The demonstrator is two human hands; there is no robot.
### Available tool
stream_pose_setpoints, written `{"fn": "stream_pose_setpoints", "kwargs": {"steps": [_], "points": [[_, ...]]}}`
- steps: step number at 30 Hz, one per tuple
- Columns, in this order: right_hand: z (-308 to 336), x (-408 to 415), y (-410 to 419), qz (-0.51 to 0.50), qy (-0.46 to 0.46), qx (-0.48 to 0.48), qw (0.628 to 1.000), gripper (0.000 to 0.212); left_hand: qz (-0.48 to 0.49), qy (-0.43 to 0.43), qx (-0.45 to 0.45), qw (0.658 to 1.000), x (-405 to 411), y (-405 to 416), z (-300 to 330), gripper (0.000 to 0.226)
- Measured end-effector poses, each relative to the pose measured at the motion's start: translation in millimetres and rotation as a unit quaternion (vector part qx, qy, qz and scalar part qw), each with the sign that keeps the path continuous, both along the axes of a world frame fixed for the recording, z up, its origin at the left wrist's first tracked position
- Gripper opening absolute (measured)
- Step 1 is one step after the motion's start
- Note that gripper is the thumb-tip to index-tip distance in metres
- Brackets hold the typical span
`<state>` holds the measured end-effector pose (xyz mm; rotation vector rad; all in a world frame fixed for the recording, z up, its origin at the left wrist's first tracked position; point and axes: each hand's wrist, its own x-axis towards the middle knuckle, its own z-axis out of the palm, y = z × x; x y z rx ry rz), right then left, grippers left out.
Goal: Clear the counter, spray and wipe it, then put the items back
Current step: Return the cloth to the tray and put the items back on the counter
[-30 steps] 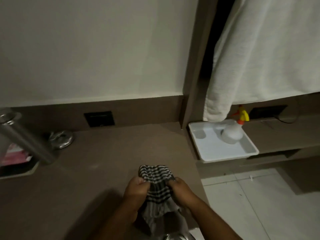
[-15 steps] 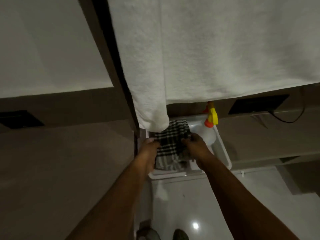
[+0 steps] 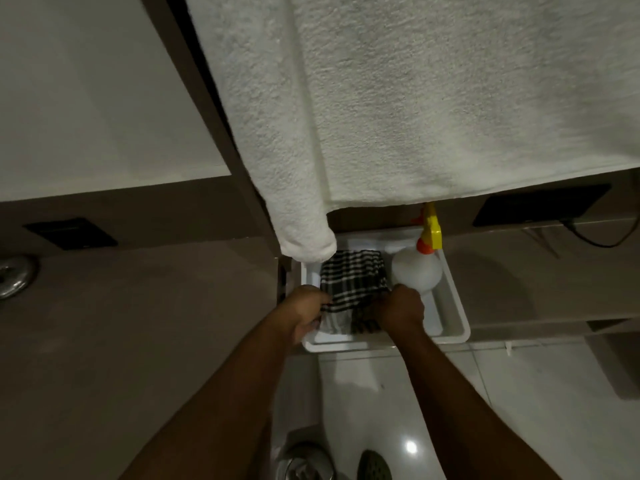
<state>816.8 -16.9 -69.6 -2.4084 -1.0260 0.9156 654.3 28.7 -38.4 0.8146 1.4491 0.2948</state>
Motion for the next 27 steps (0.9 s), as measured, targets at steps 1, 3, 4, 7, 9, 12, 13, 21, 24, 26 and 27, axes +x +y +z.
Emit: {"fn": "stream_pose_setpoints", "kwargs": {"steps": [1,3,4,7,9,12,13,21,24,26,27], "points": [[5.4,-6.8,-3.5,-0.021,0.002,0.027,0.999,0.029,0.018,-0.025,0.004,1.000,-9.8,-4.8,6.9,0.014],[19.7,-30.1,-10.5,-0.035,0.021,0.088,0.995,0.032,0.052,-0.059,0.021,0.997,-40.5,-15.8,22.0,0.009],[26.4,-46.3,-13.9,-0.031,0.037,0.116,0.992,0.032,0.067,-0.069,0.033,0.995,-61.2,-22.0,28.7,0.010],[45.1,-111.6,-25.4,-0.018,0.093,0.153,0.984,0.028,0.102,-0.093,0.062,0.989,-142.0,-43.6,44.4,0.012],[53.5,-163.7,-33.7,-0.003,0.106,0.179,0.978,0.029,0.124,-0.091,0.076,0.985,-205.9,-62.6,51.7,0.015],[69.6,-253.5,-48.4,0.036,0.125,0.156,0.979,0.025,0.144,-0.072,0.083,0.983,-310.8,-95.7,56.0,0.015],[75.0,-285.1,-54.1,0.050,0.135,0.150,0.978,0.025,0.151,-0.062,0.085,0.983,-344.9,-106.7,57.2,0.014],[137.6,-500.8,-60.9,0.165,0.176,0.159,0.958,0.054,0.263,-0.054,0.125,0.955,-562.7,-164.4,74.7,0.014],[158.6,-548.2,-47.7,0.195,0.193,0.184,0.944,0.057,0.300,-0.040,0.146,0.942,-605.9,-157.1,75.3,0.015],[169.3,-572.4,-40.4,0.210,0.188,0.201,0.938,0.057,0.317,-0.033,0.159,0.934,-621.0,-147.7,77.8,0.014],[173.5,-582.7,-35.9,0.217,0.191,0.207,0.935,0.056,0.320,-0.033,0.166,0.932,-625.8,-142.2,80.5,0.012]]}}
